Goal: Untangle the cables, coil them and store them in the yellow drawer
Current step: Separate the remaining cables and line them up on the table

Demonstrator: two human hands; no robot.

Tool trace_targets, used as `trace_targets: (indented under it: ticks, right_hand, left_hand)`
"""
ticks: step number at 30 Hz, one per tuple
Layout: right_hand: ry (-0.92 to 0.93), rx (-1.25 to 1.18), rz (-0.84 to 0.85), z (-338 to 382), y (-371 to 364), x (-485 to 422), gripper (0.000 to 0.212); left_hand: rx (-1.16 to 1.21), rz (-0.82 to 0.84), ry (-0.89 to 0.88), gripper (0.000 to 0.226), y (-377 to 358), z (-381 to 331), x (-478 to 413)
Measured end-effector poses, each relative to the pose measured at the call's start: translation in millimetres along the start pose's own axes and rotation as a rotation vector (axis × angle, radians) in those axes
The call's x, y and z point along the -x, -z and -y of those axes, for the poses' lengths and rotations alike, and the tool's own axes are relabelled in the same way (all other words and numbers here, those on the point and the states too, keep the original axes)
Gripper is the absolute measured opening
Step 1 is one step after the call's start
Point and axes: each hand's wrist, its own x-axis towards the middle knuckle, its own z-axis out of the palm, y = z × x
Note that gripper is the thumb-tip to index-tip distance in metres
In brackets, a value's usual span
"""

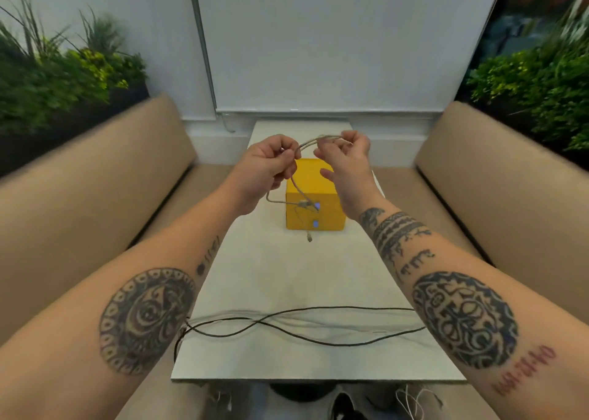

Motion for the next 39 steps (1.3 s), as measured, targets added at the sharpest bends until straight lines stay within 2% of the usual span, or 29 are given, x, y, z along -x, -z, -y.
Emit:
trace_targets:
  ticks: [2,4,6,10,12,14,17,21,23,26,33,39]
  right_hand:
    - [0.062,0.067,0.011,8,-4,3,0.031]
    - [0.086,0.081,0.047,13,-6,9,0.002]
    - [0.036,0.089,0.122,13,-5,14,0.019]
    - [-0.027,0.313,0.301,6,21,19,0.019]
    - [-0.054,0.384,0.365,3,35,24,0.020]
    - [-0.028,0.563,0.427,0,41,32,0.024]
    - [0.006,0.849,0.486,-8,53,41,0.031]
    - [-0.101,1.032,0.459,-23,91,47,0.036]
    - [-0.144,1.070,0.434,-33,108,51,0.036]
    - [-0.205,1.056,0.388,-49,125,61,0.034]
    - [-0.297,1.157,0.410,-85,145,84,0.034]
    - [-0.435,1.192,0.338,-109,190,102,0.035]
  left_hand:
    - [-0.002,0.009,-0.017,0.011,3,-6,5]
    - [-0.062,-0.035,-0.033,0.018,4,-9,9]
    - [-0.159,-0.106,-0.047,0.022,8,-7,11]
    - [-0.368,-0.235,-0.016,0.024,32,3,22]
    - [-0.543,-0.159,0.040,0.022,43,10,36]
    - [-0.701,-0.055,0.078,0.022,48,21,48]
    - [-0.769,-0.045,0.137,0.018,64,43,65]
    - [-0.813,-0.076,0.274,0.026,93,67,97]
    - [-0.852,-0.057,0.347,0.023,99,77,112]
    - [-0.857,-0.080,0.418,0.026,102,90,127]
    - [-0.842,-0.120,0.516,0.025,100,117,144]
    - [-0.854,-0.105,0.693,0.018,116,136,177]
